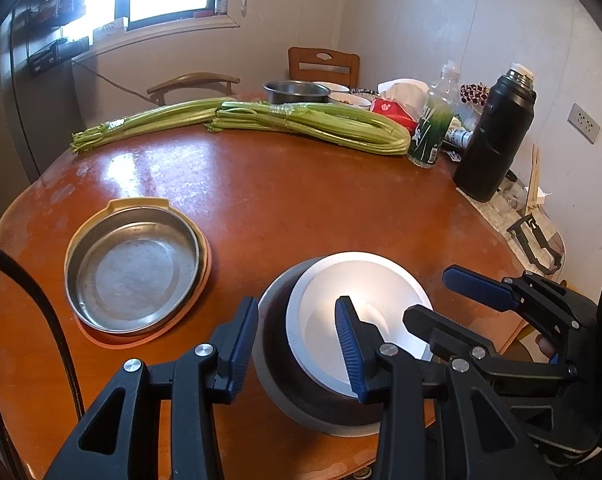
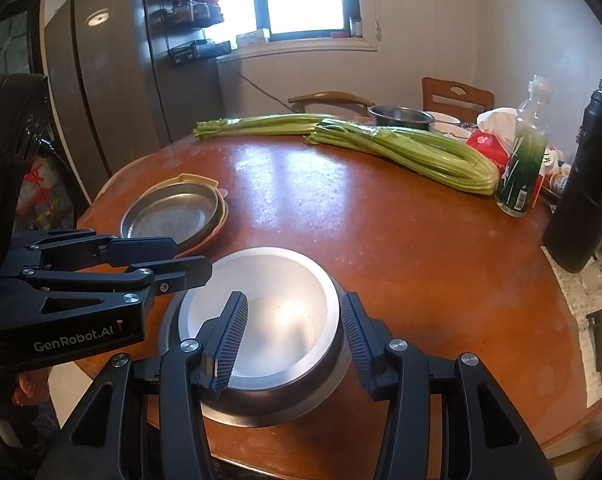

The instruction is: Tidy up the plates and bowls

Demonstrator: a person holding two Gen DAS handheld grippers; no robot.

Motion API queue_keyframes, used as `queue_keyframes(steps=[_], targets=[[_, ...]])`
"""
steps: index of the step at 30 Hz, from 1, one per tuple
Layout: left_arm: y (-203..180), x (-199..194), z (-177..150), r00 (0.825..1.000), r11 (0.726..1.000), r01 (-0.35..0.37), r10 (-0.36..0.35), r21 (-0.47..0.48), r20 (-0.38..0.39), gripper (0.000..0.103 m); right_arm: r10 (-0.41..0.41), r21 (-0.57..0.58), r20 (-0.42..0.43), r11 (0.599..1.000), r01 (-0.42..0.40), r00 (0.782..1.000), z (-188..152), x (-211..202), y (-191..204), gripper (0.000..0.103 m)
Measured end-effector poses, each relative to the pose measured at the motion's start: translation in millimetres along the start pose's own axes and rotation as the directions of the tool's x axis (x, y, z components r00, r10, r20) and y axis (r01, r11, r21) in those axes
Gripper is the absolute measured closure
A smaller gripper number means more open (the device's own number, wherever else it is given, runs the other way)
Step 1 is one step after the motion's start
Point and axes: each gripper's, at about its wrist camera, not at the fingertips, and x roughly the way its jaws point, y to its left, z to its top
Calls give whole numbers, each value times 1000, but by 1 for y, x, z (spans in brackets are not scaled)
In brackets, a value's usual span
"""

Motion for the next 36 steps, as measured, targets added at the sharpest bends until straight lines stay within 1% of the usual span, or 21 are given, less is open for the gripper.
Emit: queue_keyframes(steps=[5,7,8,9,14,19,21,24,29,32,36], targets=[[6,-4,-1,1000,1000,-2,2,-14,1,63,15,20,6,1000,-15,1000,0,-4,-3,52],[8,-1,-3,1000,1000,7,-7,-24,-13,60,20,32,4,999,-20,1000,0,-4,-5,47],[9,0,-3,1000,1000,10,-10,-28,-17,56,19,43,1,999,-19,1000,-1,-3,-8,46],[10,2,-4,1000,999,17,-18,-34,-22,53,21,52,-4,998,-21,1000,-1,-2,-10,45],[13,15,-8,996,996,56,-60,-64,-60,53,32,119,-42,993,-27,999,-7,7,-23,42],[18,35,-13,989,991,79,-91,-105,-115,52,73,167,-91,984,-57,993,-13,21,-29,42],[20,40,-14,988,990,74,-89,-117,-124,47,79,179,-109,982,-59,991,-16,26,-30,42],[23,47,-15,986,988,80,-98,-131,-135,46,92,190,-131,980,-66,987,-19,33,-32,42],[21,56,-16,980,985,106,-127,-137,-155,45,148,227,-149,968,-111,978,-21,41,-35,41],[20,63,-18,972,980,129,-155,-151,-176,45,193,241,-178,959,-147,965,-24,47,-33,41],[15,70,-19,968,980,133,-161,-150,-193,48,222,246,-178,953,-175,959,-26,50,-31,41]])
